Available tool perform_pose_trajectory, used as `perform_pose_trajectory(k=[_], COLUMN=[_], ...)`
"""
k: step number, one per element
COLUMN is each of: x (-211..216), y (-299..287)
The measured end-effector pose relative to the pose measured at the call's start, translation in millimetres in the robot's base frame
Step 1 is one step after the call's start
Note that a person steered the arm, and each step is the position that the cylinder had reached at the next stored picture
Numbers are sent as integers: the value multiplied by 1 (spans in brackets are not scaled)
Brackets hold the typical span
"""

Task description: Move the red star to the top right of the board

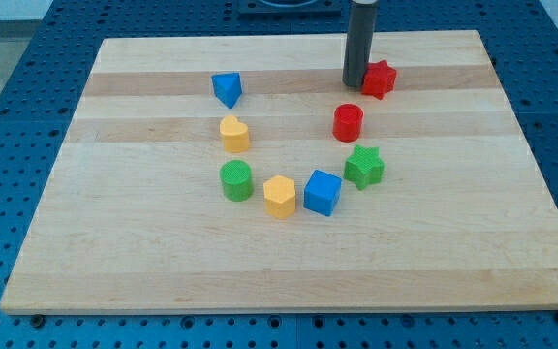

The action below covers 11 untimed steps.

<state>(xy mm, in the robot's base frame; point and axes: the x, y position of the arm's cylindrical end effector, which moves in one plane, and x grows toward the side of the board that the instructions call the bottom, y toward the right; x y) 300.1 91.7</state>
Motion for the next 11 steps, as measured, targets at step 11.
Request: perform_pose_trajectory(k=[11], x=[23], y=[67])
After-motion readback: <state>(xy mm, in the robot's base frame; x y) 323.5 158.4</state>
